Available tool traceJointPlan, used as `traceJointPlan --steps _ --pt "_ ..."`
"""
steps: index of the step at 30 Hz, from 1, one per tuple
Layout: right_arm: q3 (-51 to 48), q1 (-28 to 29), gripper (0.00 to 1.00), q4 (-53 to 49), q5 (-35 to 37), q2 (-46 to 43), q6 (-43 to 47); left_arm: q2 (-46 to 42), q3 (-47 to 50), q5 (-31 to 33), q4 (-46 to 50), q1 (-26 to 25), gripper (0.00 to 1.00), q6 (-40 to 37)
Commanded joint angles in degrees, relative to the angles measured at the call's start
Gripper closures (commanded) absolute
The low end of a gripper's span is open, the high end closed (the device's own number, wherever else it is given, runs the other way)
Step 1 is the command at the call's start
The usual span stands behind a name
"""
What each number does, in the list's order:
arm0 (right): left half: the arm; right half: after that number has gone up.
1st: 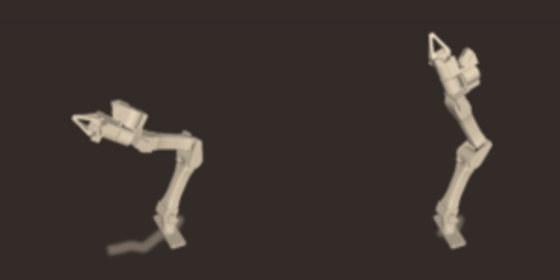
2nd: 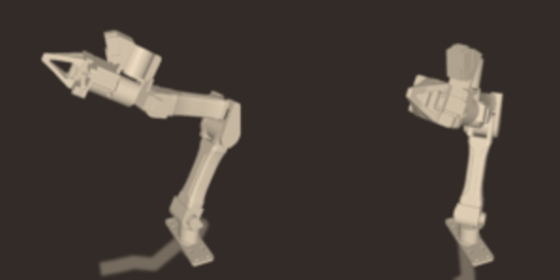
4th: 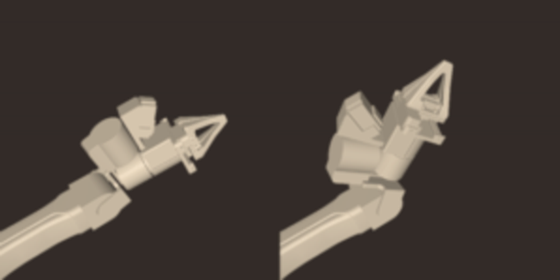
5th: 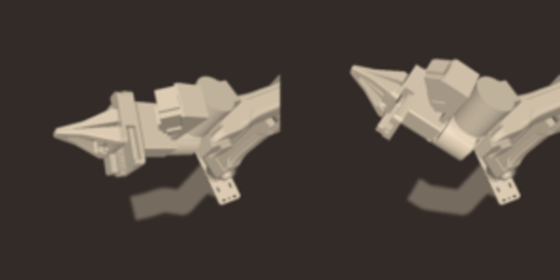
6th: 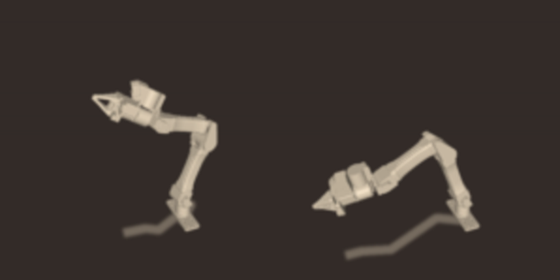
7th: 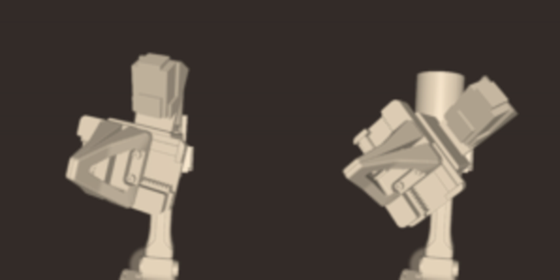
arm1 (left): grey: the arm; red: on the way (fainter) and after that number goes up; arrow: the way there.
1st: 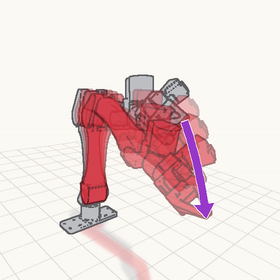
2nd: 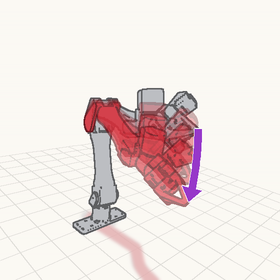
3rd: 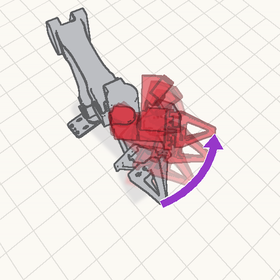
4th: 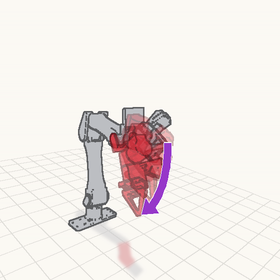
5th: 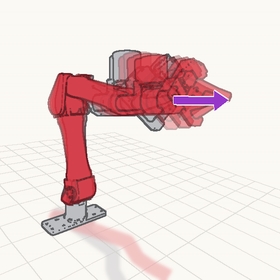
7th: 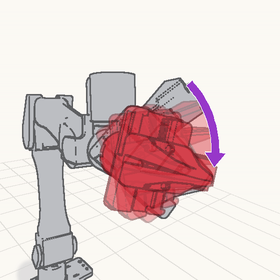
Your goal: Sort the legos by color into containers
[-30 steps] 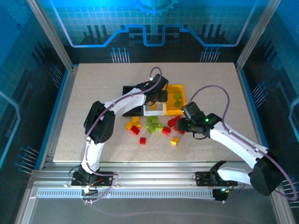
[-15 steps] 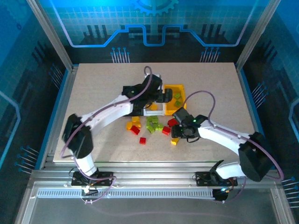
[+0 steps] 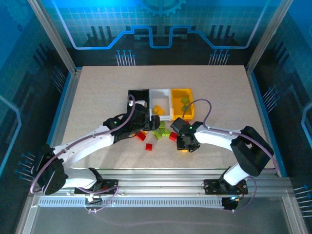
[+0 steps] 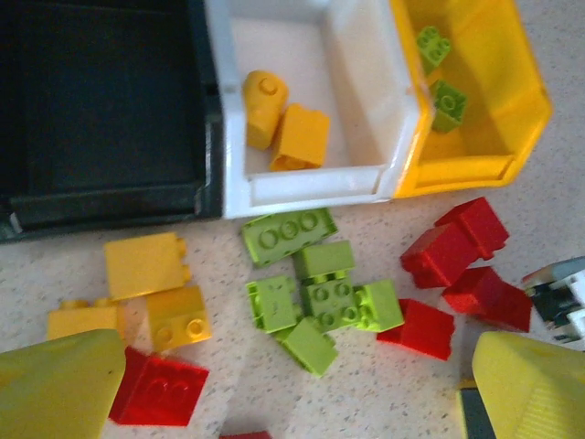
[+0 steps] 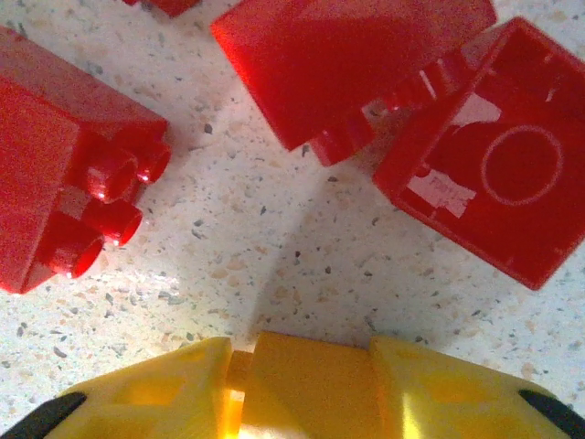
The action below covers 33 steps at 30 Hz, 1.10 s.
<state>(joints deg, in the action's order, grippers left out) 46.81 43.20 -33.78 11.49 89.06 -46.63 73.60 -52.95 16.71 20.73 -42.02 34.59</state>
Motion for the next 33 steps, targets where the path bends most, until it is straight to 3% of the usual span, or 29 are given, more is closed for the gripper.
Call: traceJointPlan --steps 1,7,14,18,27,33 --pt "-0.4 0.6 0.64 -0.4 0.1 -0.4 -0.8 -2.2 2.3 2.3 1.1 -0.1 0.01 1.8" --pt "0.0 0.6 0.75 -1.7 -0.1 -4.5 1.6 -3.0 4.5 3.9 3.2 0.0 0.01 2.7" --pt "7.7 -2.5 0.78 -3.3 -1.1 -10.7 8.5 -6.3 8.2 6.6 5.7 0.1 0.01 4.0" --pt "19.4 -4.8 0.78 -3.3 -0.4 -3.7 12.7 -8.0 10.0 6.9 7.3 0.2 0.01 5.5" --pt "47.9 -6.9 0.77 -5.8 3.3 21.9 17.0 -12.9 12.4 7.6 11.0 0.4 0.01 7.9" --pt "59.4 -7.4 0.74 -6.9 3.6 33.4 17.6 -14.9 14.2 5.9 10.6 1.6 0.01 7.6"
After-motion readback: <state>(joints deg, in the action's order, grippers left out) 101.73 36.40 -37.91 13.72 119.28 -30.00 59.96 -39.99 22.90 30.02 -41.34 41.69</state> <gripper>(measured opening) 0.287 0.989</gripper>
